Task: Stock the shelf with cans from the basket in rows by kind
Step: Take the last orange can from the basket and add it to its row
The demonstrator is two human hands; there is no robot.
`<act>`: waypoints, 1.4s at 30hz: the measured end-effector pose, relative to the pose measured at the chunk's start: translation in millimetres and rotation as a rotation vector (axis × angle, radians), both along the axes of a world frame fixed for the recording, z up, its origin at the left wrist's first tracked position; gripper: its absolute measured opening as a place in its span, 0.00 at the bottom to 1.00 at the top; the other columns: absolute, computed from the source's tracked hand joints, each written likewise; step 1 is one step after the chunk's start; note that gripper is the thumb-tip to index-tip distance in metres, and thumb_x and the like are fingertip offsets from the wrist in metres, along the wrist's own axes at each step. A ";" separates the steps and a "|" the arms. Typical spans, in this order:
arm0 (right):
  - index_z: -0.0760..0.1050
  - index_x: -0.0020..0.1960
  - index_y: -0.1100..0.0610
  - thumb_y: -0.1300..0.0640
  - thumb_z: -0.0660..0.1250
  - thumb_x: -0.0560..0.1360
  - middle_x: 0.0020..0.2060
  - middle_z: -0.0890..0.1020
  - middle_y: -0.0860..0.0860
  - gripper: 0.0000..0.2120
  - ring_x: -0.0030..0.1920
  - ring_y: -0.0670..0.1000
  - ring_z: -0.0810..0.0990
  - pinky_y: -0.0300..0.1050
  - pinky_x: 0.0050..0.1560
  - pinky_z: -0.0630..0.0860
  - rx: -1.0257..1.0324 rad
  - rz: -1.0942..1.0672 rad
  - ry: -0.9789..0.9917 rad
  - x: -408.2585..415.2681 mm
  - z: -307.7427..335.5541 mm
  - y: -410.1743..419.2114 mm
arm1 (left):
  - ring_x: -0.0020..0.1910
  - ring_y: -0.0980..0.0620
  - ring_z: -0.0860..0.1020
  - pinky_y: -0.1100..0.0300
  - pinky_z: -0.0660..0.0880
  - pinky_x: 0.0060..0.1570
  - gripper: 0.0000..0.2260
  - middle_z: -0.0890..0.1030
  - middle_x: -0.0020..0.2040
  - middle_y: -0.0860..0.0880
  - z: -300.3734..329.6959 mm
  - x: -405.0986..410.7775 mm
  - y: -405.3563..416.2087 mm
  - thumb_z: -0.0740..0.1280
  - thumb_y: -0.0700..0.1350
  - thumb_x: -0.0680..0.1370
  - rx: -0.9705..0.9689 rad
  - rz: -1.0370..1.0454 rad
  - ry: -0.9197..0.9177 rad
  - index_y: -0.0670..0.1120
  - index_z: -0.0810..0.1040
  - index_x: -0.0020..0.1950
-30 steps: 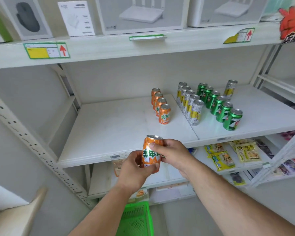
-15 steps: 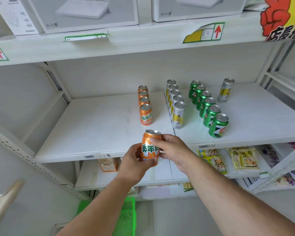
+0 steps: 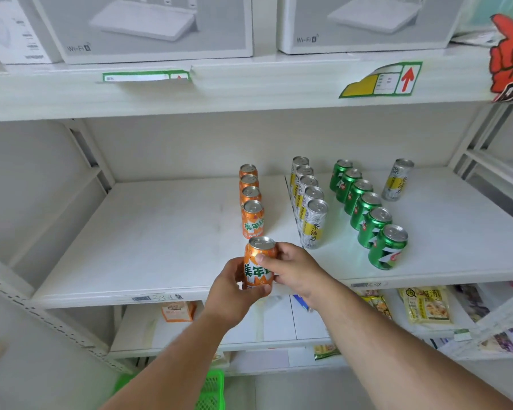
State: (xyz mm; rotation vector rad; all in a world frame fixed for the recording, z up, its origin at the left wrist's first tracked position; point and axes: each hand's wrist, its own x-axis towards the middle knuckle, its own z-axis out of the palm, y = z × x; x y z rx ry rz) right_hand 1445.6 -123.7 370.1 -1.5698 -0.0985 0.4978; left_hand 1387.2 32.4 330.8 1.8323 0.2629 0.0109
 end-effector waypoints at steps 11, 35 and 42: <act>0.80 0.65 0.51 0.57 0.75 0.77 0.54 0.88 0.48 0.16 0.55 0.49 0.87 0.48 0.57 0.82 -0.061 -0.004 -0.017 33.8 -20.1 18.2 | 0.51 0.62 0.81 0.66 0.75 0.50 0.29 0.83 0.52 0.58 -28.4 43.0 19.2 0.81 0.53 0.66 0.101 -0.031 0.027 0.58 0.72 0.62; 0.71 0.73 0.42 0.49 0.74 0.75 0.72 0.76 0.42 0.28 0.73 0.42 0.73 0.46 0.74 0.69 -0.177 -0.007 -0.036 67.6 -73.4 13.3 | 0.61 0.56 0.75 0.58 0.74 0.58 0.29 0.75 0.64 0.56 -56.9 86.8 21.1 0.75 0.52 0.71 0.302 -0.033 0.079 0.56 0.68 0.69; 0.79 0.54 0.47 0.53 0.61 0.85 0.41 0.76 0.40 0.08 0.42 0.42 0.73 0.37 0.45 0.71 -0.177 -0.341 -0.011 53.8 -79.3 19.6 | 0.66 0.58 0.75 0.60 0.70 0.68 0.16 0.79 0.67 0.55 -38.7 73.7 27.1 0.62 0.46 0.84 0.000 0.116 0.037 0.50 0.74 0.72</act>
